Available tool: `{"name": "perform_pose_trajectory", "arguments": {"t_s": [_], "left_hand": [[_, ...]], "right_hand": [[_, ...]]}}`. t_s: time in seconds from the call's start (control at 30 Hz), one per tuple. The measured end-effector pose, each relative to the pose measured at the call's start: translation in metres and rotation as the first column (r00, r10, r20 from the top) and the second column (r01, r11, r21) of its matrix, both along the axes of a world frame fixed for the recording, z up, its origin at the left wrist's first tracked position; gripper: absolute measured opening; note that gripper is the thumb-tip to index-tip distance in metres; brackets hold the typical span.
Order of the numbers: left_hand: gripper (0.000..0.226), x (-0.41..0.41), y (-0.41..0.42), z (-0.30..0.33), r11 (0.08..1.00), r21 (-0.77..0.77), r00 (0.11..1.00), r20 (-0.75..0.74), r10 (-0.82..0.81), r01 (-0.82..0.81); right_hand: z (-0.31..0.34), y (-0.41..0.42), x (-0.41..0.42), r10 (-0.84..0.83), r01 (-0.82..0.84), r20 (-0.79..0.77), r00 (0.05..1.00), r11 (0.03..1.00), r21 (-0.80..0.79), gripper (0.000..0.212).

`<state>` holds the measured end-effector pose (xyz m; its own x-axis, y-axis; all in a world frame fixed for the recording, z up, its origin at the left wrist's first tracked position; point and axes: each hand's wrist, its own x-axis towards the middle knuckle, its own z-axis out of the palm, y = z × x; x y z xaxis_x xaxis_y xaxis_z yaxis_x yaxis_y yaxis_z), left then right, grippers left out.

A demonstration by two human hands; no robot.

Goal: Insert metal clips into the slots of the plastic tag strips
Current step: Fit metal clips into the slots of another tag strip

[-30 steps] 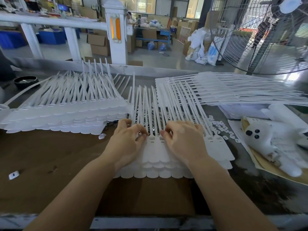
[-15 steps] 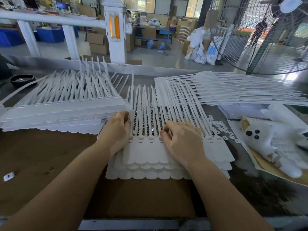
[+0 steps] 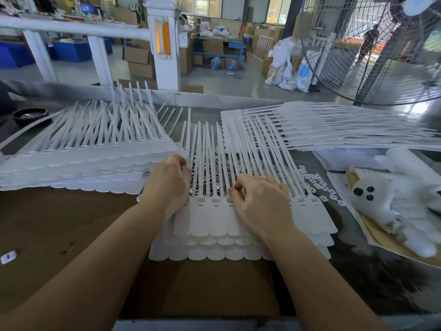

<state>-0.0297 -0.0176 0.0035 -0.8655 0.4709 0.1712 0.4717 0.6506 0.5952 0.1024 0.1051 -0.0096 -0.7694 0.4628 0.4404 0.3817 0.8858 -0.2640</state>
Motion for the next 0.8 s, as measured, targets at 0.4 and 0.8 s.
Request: {"name": "perform_pose_trajectory", "arguments": {"t_s": [0.4,0.8], "left_hand": [[0.063,-0.007,-0.009,-0.012,0.999,-0.052,0.986,-0.169,-0.004,-0.005],[0.067,-0.02,-0.005,-0.013,0.95,-0.284,0.982,-0.092,-0.164,0.132]], "right_hand": [[0.0,0.002,0.006,-0.002,0.001,-0.01,1.0,0.999,-0.036,0.014],[0.0,0.003,0.008,-0.019,0.02,0.018,1.0,0.999,-0.05,0.016]]}}
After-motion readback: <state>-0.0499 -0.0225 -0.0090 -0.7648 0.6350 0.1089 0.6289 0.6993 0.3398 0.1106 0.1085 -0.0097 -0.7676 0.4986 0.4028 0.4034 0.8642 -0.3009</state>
